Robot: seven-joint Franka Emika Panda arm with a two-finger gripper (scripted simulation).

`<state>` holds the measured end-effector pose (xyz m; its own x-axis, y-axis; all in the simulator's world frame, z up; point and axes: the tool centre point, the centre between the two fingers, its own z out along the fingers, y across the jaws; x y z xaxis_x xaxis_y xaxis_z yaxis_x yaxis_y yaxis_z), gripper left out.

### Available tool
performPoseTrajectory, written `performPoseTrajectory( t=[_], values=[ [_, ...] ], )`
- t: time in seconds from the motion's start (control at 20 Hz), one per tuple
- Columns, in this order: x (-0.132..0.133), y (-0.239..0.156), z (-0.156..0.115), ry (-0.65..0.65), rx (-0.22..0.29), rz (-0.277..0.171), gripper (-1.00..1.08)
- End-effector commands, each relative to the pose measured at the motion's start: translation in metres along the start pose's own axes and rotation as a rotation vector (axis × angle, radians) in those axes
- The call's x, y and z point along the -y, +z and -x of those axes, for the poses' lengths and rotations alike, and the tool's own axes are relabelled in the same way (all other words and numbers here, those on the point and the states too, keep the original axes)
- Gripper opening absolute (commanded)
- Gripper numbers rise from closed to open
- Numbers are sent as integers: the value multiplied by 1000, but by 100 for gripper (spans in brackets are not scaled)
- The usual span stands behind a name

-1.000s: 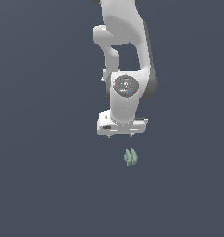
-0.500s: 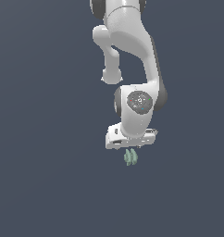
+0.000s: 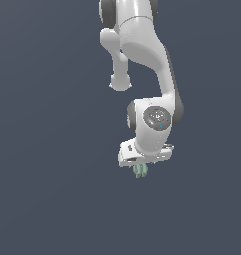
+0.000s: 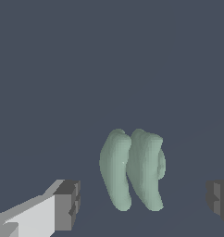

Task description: Pick up the object and move it to a goal position.

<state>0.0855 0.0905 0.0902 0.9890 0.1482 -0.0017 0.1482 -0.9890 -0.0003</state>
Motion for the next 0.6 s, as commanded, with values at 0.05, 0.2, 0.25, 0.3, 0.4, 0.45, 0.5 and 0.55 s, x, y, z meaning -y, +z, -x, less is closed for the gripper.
performPoseTrajectory(
  t=[0.05, 0.2, 0.25, 0.3, 0.4, 0.45, 0.5, 0.55],
  values=[
    [0, 0, -1, -1, -1, 0, 100],
    [0, 4, -1, -1, -1, 0, 100],
    [0, 7, -1, -1, -1, 0, 100],
    [0, 11, -1, -1, -1, 0, 100],
    [0, 21, -1, -1, -1, 0, 100],
    [0, 27, 0, -1, -1, 0, 100],
    [1, 33, 0, -2, -1, 0, 100],
    [1, 39, 0, -2, -1, 0, 100]
  ],
)
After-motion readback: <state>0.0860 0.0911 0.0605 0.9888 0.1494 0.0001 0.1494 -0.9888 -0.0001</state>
